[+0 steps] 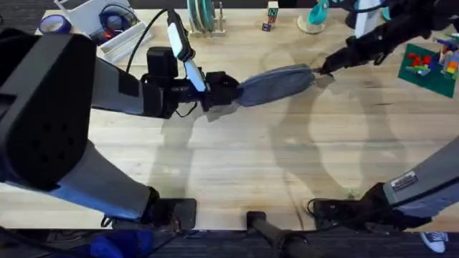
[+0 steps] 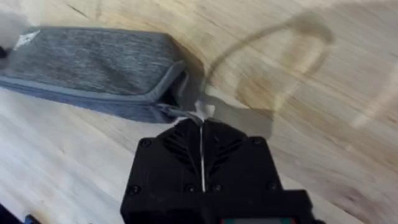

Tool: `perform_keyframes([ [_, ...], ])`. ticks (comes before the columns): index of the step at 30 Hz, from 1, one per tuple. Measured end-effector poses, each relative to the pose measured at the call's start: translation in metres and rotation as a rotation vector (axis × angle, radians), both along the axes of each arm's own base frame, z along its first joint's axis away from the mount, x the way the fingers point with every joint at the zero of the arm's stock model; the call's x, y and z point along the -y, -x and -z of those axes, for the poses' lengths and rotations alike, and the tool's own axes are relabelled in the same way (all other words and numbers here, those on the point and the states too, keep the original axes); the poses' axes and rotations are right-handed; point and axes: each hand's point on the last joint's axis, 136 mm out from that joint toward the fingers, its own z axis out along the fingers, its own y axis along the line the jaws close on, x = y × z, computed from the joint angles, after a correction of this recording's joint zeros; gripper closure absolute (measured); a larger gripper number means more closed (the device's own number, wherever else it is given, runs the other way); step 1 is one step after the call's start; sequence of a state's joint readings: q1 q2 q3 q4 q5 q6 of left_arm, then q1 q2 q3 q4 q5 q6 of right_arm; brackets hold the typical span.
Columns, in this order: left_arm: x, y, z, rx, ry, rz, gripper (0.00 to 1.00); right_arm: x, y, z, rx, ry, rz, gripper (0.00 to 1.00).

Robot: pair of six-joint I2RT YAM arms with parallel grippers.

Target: Unzip the bag, pick up the pens from the table one at a time and place them inside, then zip the bag closed.

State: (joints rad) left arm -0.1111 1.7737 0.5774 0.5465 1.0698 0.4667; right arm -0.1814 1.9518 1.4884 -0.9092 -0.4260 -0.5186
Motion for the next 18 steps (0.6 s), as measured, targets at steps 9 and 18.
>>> perform_keyframes([
  [9, 0.0, -0.001, 0.001, -0.002, -0.005, -0.005, 0.957, 0.048, 0.003, 0.014, -0.006, 0.087, 0.098, 0.967],
  [18, 0.0, -0.001, 0.001, -0.002, -0.005, -0.005, 0.957, 0.047, 0.005, 0.017, -0.016, 0.108, 0.092, 0.968],
])
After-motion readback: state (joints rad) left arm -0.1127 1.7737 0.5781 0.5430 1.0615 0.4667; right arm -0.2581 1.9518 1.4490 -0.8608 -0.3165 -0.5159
